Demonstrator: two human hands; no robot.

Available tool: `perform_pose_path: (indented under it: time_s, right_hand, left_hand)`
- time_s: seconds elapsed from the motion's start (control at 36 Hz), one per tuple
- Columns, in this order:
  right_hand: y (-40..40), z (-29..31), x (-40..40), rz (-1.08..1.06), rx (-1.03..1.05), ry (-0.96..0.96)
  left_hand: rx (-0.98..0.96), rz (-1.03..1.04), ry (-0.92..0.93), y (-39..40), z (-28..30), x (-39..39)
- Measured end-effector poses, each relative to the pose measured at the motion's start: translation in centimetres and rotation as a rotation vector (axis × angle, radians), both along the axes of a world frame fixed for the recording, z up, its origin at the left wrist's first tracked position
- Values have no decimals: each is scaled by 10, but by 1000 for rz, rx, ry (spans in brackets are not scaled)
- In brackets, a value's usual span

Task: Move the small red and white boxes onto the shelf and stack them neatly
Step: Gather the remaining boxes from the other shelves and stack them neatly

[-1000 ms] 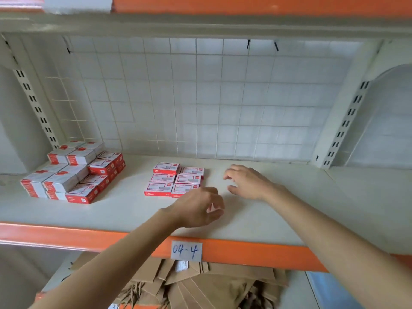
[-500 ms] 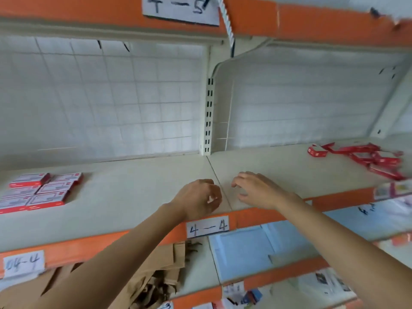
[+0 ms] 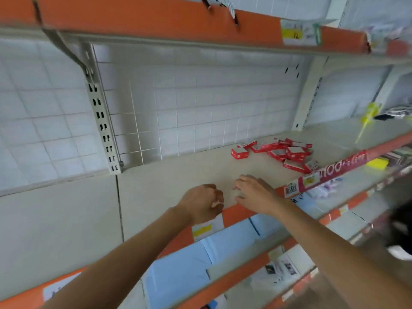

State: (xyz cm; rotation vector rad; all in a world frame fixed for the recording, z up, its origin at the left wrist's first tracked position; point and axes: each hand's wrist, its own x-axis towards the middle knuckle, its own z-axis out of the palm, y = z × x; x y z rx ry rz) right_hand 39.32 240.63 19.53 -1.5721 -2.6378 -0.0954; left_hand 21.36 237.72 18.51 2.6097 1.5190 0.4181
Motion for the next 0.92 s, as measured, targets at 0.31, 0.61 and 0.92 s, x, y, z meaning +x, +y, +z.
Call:
perform_pose_path:
  time_s: [0.31,0.61,0.92]
  right_hand:
    - [108,32,55,-76,20,34]
    - [188,26,100,-99,47,-84]
    - [257,30,144,-182,-54,-73]
  left_hand:
    - [4,-33,-42,117,13,45]
    - [14,-64,-41,185,10,89]
    - [28,69,-62,210,17,114]
